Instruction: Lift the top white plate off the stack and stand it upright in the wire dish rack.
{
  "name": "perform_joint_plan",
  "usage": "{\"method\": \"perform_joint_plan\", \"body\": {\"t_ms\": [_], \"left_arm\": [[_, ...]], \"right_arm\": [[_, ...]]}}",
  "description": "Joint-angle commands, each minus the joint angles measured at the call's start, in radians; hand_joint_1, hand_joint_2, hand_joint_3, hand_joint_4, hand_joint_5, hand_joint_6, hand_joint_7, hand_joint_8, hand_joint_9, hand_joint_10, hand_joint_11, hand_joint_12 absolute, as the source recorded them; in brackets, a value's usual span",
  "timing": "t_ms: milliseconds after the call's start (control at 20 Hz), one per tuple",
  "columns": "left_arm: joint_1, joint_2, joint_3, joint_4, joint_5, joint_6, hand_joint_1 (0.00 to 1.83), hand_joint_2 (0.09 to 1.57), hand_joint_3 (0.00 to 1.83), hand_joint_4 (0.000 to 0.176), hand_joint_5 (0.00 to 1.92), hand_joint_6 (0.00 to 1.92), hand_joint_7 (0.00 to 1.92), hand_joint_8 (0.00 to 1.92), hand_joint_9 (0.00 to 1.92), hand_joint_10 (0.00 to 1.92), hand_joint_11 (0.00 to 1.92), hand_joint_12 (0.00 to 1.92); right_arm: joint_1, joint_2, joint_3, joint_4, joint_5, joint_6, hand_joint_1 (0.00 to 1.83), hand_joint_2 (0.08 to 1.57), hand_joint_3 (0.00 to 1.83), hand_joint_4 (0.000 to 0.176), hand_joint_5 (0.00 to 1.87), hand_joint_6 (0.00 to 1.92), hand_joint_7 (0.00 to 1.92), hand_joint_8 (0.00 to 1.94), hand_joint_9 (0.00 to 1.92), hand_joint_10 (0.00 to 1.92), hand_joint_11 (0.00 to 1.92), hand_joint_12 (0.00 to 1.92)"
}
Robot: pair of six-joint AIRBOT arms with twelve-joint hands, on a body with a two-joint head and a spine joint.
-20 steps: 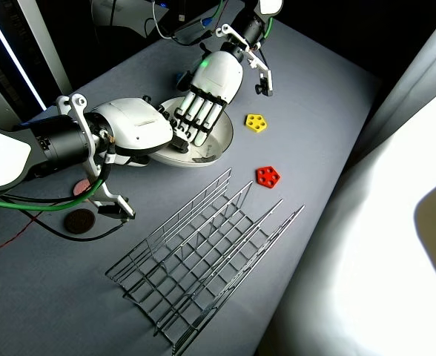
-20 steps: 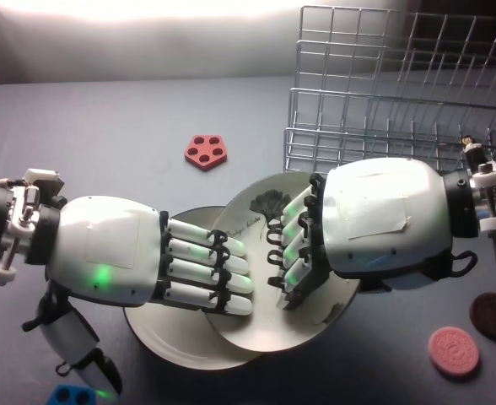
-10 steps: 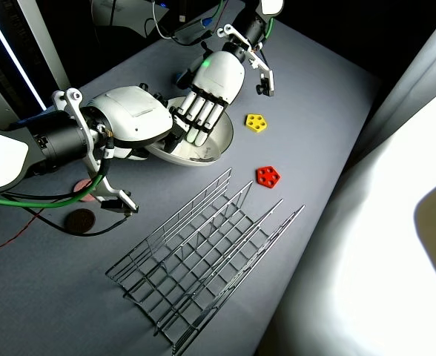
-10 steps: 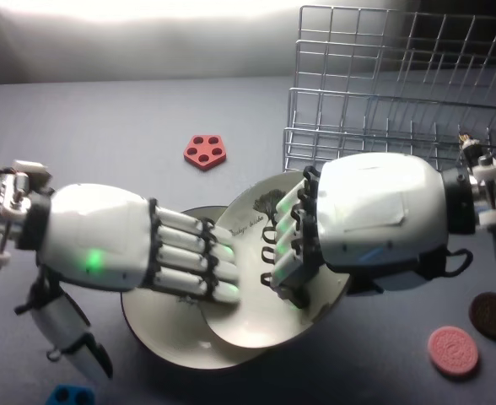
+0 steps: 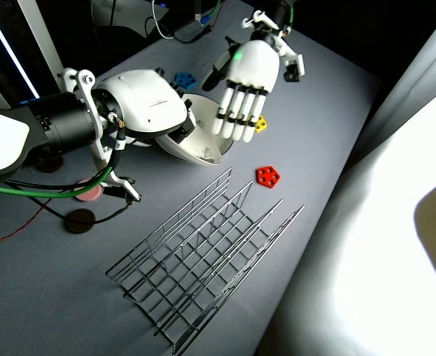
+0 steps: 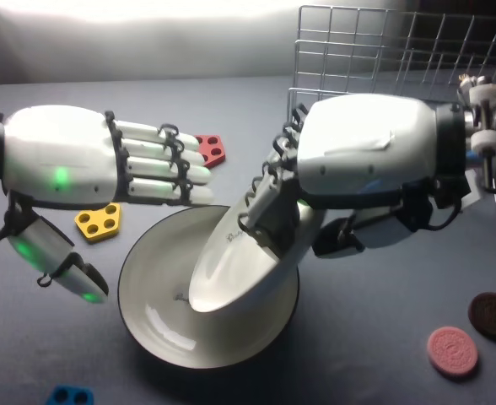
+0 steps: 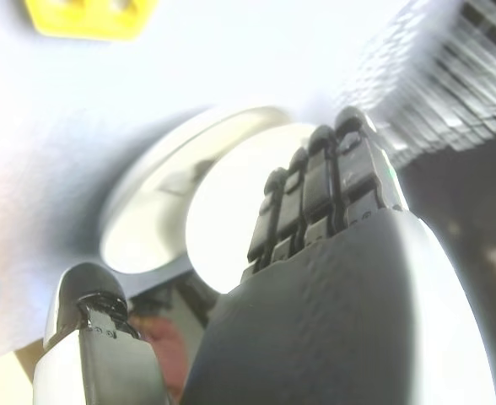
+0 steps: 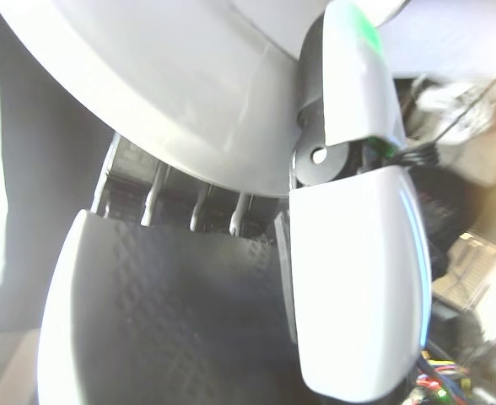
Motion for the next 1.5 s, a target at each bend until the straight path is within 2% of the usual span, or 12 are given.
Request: {"method": "perform_joint_plan", "body": {"t_ms": [0,100,250,400,500,700,800,1050,1250,1450], "left_arm": [[-0.023,0.014,0.005,-0.065,-0.071,-0.002,0.29,0.92,0.0,0.0,0.0,0.0,0.0,0.0,0.0,0.0,0.03,0.01],[-0.023,0.032,0.011,-0.077,-0.08,-0.001,0.27,0.93,0.0,0.0,0.0,0.0,0.0,0.0,0.0,0.0,0.01,0.01],[-0.023,0.055,0.013,-0.079,-0.091,0.0,0.27,0.92,0.0,0.0,0.0,0.0,0.0,0.0,0.0,0.0,0.02,0.01],[-0.023,0.076,0.02,-0.079,-0.105,0.02,0.25,0.92,0.0,0.0,0.0,0.0,0.0,0.0,0.0,0.0,0.0,0.0],[-0.023,0.088,0.025,-0.079,-0.111,0.048,0.26,0.93,0.0,0.0,0.0,0.0,0.0,0.0,0.0,0.0,0.0,0.0],[-0.022,0.102,0.059,-0.079,-0.128,0.103,0.3,0.93,0.0,0.0,0.0,0.0,0.0,0.0,0.0,0.0,0.0,0.0],[-0.022,0.106,0.079,-0.075,-0.138,0.124,0.27,0.92,0.0,0.0,0.0,0.0,0.0,0.0,0.0,0.0,0.01,0.0],[-0.022,0.129,0.093,-0.043,-0.139,0.233,0.27,0.92,0.0,0.0,0.0,0.0,0.0,0.0,0.0,0.0,0.01,0.0],[-0.022,0.149,0.093,-0.033,-0.135,0.276,0.28,0.92,0.0,0.0,0.0,0.0,0.0,0.0,0.0,0.0,0.02,0.01],[-0.021,0.164,0.093,-0.023,-0.128,0.278,0.32,0.93,0.0,0.0,0.0,0.0,0.0,0.0,0.0,0.0,0.02,0.01]], "right_arm": [[0.018,0.015,-0.01,0.062,0.071,0.014,1.49,1.08,0.0,0.0,0.9,1.06,1.02,0.73,1.05,0.8,0.93,1.42],[0.047,0.021,-0.027,0.079,0.077,0.058,1.49,1.08,0.0,0.0,0.92,1.05,1.03,0.71,1.03,0.83,0.9,1.45],[0.068,0.023,-0.039,0.114,0.077,0.061,1.5,1.06,0.0,0.0,0.95,0.98,1.08,0.63,1.1,0.73,0.92,1.41],[0.082,0.023,-0.043,0.141,0.078,0.066,1.5,1.06,0.0,0.0,0.94,0.98,1.1,0.63,1.11,0.71,0.93,1.42],[0.091,0.023,-0.039,0.163,0.078,0.1,1.5,1.05,0.0,0.0,0.96,0.94,1.11,0.62,1.13,0.66,0.95,1.39],[0.099,0.023,-0.023,0.254,0.084,0.166,1.5,1.06,0.0,0.0,0.95,1.01,1.05,0.65,1.12,0.69,0.93,1.39],[0.099,0.023,-0.014,0.302,0.089,0.168,1.49,1.08,0.0,0.0,0.92,1.07,1.0,0.74,1.07,0.77,0.92,1.41],[0.099,0.023,0.024,0.457,0.109,0.186,1.49,1.07,0.0,0.0,0.92,1.04,1.01,0.72,1.1,0.73,0.92,1.41],[0.099,0.023,0.045,0.534,0.11,0.233,1.5,1.06,0.0,0.0,0.93,1.01,1.03,0.71,1.14,0.67,0.94,1.38],[0.111,0.022,0.067,0.632,0.109,0.236,1.49,1.08,0.0,0.0,0.89,1.08,1.0,0.75,1.08,0.78,0.9,1.44]]}}
